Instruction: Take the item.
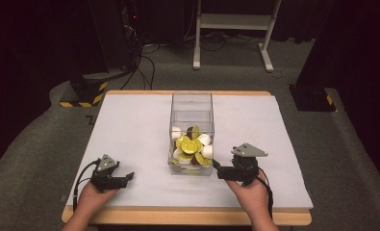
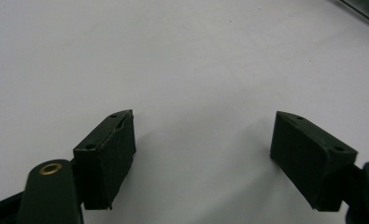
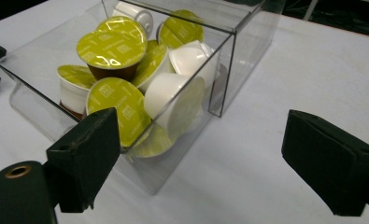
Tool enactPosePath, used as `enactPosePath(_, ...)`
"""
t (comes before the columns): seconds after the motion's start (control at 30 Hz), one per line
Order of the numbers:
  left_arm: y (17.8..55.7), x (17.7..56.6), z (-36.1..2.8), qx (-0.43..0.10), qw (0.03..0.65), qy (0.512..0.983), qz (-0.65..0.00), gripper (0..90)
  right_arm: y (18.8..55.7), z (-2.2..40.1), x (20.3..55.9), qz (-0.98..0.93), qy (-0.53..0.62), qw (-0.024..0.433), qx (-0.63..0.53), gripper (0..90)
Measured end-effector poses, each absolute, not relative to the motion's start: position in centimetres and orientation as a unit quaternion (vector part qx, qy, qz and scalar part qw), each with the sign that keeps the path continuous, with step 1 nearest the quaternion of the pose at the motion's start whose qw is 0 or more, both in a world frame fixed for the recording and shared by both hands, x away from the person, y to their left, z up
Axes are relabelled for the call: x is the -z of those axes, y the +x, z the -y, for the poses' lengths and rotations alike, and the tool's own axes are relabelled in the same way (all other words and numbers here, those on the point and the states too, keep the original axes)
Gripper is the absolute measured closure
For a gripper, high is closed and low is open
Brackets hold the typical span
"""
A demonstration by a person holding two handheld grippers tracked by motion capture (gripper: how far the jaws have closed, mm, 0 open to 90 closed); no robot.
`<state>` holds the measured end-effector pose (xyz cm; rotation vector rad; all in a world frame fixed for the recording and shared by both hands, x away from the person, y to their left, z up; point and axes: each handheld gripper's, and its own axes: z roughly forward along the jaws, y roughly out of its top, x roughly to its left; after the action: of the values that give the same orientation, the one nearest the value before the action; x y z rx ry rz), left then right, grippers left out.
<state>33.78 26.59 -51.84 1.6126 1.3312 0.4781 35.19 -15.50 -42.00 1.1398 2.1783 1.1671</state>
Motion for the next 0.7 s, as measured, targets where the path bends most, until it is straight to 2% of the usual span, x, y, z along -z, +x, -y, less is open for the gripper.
enactPosePath(0.7, 33.8, 51.8, -26.6, -0.195, 0.478, 0.660, -0.545, 22.2, 36.5, 10.7, 40.8, -0.799, 0.372, 0.187, -0.434, 13.8)
